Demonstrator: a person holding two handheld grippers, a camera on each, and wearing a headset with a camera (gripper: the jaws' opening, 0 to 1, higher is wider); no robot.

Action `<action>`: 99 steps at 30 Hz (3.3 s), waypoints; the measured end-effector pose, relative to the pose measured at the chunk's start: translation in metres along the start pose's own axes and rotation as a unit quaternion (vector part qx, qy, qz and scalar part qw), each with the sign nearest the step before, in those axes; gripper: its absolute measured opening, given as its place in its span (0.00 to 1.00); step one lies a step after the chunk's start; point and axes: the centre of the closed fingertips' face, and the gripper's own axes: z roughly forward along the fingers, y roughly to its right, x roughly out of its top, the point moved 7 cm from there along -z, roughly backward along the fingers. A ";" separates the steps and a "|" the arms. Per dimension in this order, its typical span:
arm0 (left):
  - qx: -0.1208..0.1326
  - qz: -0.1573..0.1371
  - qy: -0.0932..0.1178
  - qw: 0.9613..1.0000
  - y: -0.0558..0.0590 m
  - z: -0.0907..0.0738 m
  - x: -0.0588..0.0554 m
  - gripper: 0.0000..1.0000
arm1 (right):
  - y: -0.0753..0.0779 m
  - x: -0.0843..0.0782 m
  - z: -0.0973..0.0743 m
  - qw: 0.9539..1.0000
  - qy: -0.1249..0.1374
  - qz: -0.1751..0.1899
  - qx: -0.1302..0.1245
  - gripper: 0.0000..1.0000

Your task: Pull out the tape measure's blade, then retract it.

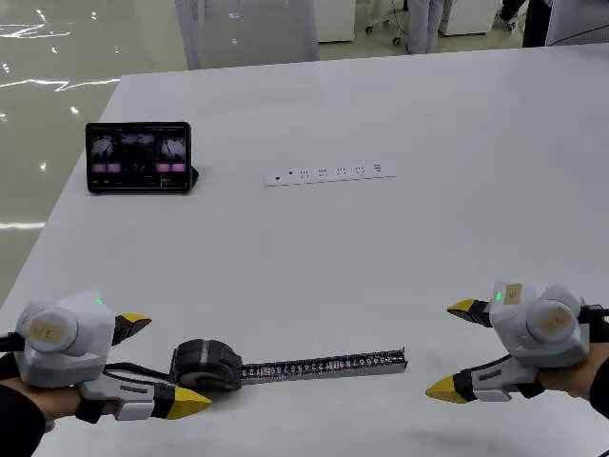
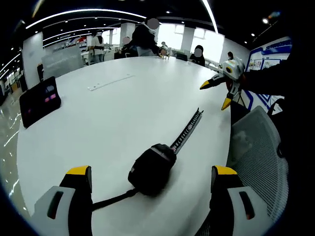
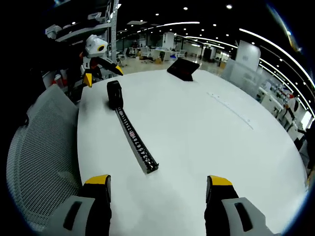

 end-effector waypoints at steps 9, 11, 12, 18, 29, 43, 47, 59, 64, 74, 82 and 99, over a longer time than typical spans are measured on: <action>0.082 -0.014 0.057 0.995 -0.005 -0.013 -0.006 0.99 | -0.002 -0.016 -0.013 0.997 0.035 0.051 -0.046 0.99; 0.097 -0.004 0.107 0.989 -0.007 -0.019 0.000 0.99 | -0.003 -0.023 -0.015 0.996 0.031 0.056 -0.054 0.98; 0.111 0.003 0.109 0.988 -0.008 -0.022 0.000 0.99 | -0.004 -0.025 -0.016 0.996 0.033 0.057 -0.057 0.98; 0.111 -0.016 0.096 0.989 -0.006 -0.026 -0.014 0.99 | 0.000 -0.036 -0.033 0.993 0.036 0.077 -0.083 0.99; 0.106 -0.019 0.059 0.992 0.002 -0.031 -0.043 0.99 | -0.007 -0.067 -0.056 0.991 0.013 0.091 -0.101 0.99; 0.109 -0.009 0.046 0.993 0.004 -0.039 -0.057 0.99 | -0.020 -0.085 -0.067 0.989 -0.001 0.110 -0.098 0.99; 0.111 -0.013 0.049 0.992 0.003 -0.041 -0.057 0.99 | -0.017 -0.088 -0.068 0.989 0.000 0.106 -0.105 0.99; 0.112 -0.010 0.053 0.992 0.005 -0.041 -0.054 0.99 | -0.017 -0.092 -0.071 0.988 0.001 0.113 -0.104 0.99; 0.101 -0.007 0.049 0.994 0.008 -0.039 -0.056 0.99 | -0.018 -0.093 -0.071 0.988 -0.004 0.113 -0.101 0.99; 0.104 -0.016 0.051 0.993 0.009 -0.036 -0.050 0.99 | -0.016 -0.084 -0.063 0.990 -0.012 0.108 -0.089 0.99; 0.092 -0.011 0.040 0.995 0.017 -0.021 -0.046 0.99 | -0.017 -0.075 -0.054 0.993 -0.031 0.094 -0.062 0.99; 0.114 -0.029 0.044 0.992 0.022 -0.007 -0.031 0.99 | -0.005 -0.050 -0.041 0.997 -0.050 0.045 -0.035 0.99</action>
